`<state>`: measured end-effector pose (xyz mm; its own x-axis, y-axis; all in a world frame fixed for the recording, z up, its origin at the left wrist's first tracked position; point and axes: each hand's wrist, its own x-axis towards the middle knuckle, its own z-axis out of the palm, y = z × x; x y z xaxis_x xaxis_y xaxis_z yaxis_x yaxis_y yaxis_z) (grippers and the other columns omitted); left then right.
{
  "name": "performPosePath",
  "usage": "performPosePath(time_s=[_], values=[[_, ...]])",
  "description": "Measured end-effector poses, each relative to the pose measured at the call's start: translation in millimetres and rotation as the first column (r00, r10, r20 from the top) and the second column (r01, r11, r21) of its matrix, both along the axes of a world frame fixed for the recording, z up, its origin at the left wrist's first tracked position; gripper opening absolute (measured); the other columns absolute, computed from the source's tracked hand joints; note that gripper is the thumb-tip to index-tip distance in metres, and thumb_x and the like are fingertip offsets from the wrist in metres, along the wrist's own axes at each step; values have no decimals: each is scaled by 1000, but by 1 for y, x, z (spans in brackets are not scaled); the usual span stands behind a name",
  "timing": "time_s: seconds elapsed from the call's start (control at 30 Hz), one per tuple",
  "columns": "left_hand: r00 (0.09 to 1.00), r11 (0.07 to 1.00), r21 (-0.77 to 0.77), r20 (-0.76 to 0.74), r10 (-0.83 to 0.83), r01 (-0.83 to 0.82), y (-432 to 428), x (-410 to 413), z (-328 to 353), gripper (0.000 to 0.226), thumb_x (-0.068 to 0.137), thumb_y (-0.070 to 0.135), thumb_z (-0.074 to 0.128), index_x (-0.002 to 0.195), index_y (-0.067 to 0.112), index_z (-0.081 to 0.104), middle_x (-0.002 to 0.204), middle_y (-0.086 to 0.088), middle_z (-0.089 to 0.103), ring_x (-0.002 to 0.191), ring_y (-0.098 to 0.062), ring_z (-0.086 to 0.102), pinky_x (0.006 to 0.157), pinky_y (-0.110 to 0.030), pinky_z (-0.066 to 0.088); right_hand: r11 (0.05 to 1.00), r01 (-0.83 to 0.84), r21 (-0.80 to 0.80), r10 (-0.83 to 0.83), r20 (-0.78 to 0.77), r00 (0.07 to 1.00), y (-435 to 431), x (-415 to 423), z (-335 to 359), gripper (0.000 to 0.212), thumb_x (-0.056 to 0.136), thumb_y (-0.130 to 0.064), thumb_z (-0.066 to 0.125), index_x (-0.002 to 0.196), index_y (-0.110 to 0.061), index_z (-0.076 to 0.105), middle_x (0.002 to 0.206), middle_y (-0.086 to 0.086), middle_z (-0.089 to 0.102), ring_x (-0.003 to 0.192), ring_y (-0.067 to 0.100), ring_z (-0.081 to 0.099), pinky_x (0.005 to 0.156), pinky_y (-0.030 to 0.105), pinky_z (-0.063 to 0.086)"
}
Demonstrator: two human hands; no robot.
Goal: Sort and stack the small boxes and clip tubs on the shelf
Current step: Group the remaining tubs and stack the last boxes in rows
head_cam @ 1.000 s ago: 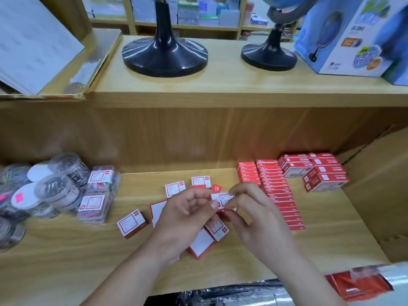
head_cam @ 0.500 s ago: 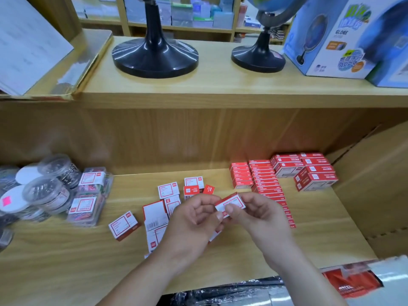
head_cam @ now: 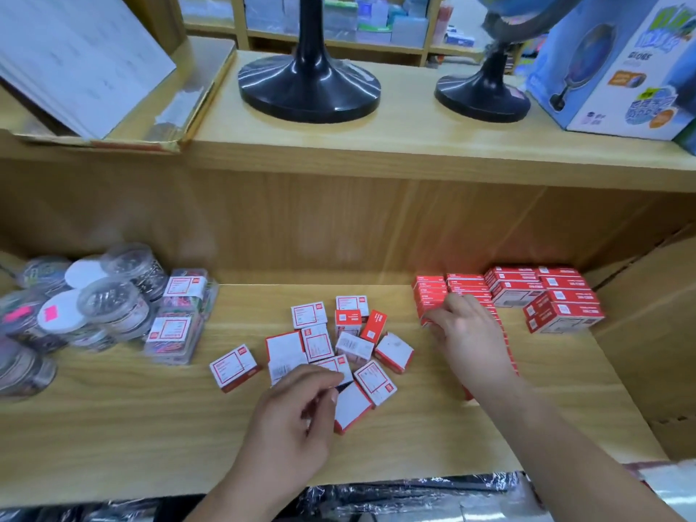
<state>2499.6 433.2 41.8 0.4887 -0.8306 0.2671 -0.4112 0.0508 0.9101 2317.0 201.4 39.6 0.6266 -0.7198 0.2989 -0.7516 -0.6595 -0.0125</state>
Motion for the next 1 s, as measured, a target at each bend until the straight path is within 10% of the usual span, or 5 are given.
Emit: performPosePath(time_s=[0.23,0.4,0.53,0.67,1.0], values=[[992,998,-64,122,35,-28,28,9,5,24,86,-3,69,99,16,77,100,13,67,84,-4,66,66,-16,47,991,55,-122,-59,-29,998,10,0,2,11,74,-13,81,78,-12,71,81,7,55,79,33,53,63,40,44],[928,950,52,236,288,-308,53,54,-11,30,85,15,66,114,16,73,114,8,59,94,-12,66,80,-23,52,994,-52,97,23,283,959,50,17,22,18,83,-9,74,101,-12,75,89,2,58,84,28,58,69,35,48],[905,880,288,315,285,-377,54,89,-25,52,88,39,61,132,12,60,127,-2,58,107,-21,62,89,-23,46,912,-280,300,123,451,884,114,55,15,41,83,-40,75,119,-21,70,127,-4,56,122,18,53,101,26,40],[904,857,367,364,225,-361,47,92,-24,55,87,56,50,128,21,63,117,4,60,102,-17,63,78,-31,55,884,-346,313,274,252,928,157,69,-11,81,83,-73,60,149,-30,43,163,0,26,152,25,17,120,44,26],[915,896,338,-181,361,-287,53,92,-13,41,77,10,85,100,39,67,80,17,71,55,-5,51,60,-21,49,894,-257,368,202,183,962,149,65,-9,80,78,-77,50,145,-33,44,162,-9,23,153,20,15,118,44,30]])
